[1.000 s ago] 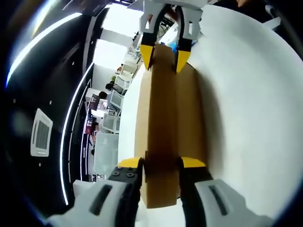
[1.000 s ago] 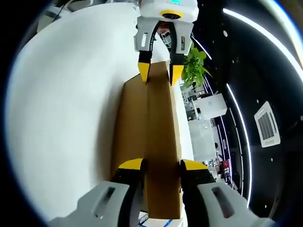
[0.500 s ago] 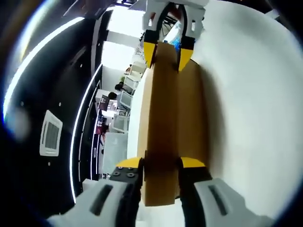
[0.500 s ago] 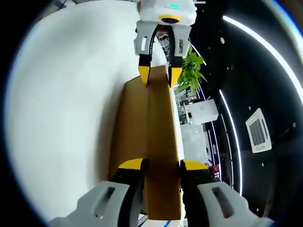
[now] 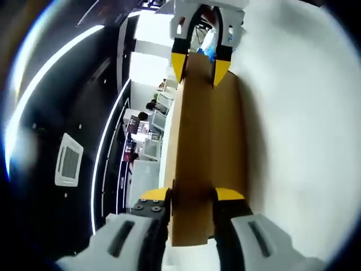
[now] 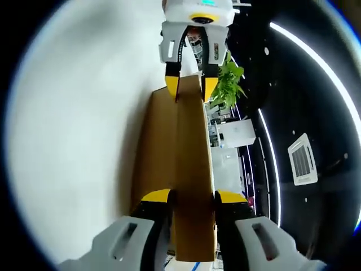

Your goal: Operate the shoe box by opening the lid, removing the specified soft item, and placing it in the target area until the item is outside and the box remains undamaged.

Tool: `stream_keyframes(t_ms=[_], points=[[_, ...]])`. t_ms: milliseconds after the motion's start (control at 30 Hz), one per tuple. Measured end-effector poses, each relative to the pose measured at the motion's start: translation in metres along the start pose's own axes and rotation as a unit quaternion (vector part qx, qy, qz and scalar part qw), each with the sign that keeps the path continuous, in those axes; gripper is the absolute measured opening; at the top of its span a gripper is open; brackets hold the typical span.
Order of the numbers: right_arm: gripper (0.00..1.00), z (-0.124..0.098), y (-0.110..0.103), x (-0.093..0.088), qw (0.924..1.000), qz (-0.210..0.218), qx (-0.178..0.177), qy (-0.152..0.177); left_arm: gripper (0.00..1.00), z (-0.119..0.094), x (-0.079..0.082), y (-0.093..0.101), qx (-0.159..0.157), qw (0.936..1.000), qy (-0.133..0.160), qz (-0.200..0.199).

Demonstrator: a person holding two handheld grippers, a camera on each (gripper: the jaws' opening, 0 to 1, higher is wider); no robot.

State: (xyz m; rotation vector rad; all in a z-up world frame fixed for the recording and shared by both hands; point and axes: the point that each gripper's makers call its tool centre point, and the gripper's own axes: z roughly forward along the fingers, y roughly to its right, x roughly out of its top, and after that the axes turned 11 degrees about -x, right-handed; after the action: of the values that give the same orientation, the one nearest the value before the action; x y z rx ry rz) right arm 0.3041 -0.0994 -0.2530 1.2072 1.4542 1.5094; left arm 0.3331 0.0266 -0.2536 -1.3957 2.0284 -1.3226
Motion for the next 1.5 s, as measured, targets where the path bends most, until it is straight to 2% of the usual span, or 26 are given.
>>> stream_keyframes(t_ms=[567,800,1500], points=[[0.29,0.002,-0.007,-0.004,0.9998,-0.019,-0.006,0.002,0.29,0.003,0.0,0.005,0.009,0.9998,0.002,-0.015],[0.29,0.002,-0.01,-0.005,0.9991,-0.042,-0.012,0.001,0.29,0.004,0.0,0.007,0.01,0.9997,0.005,-0.019],[0.29,0.002,-0.015,-0.003,0.9993,-0.034,-0.015,-0.002,0.29,0.006,-0.001,0.012,0.021,0.9997,0.006,-0.015]])
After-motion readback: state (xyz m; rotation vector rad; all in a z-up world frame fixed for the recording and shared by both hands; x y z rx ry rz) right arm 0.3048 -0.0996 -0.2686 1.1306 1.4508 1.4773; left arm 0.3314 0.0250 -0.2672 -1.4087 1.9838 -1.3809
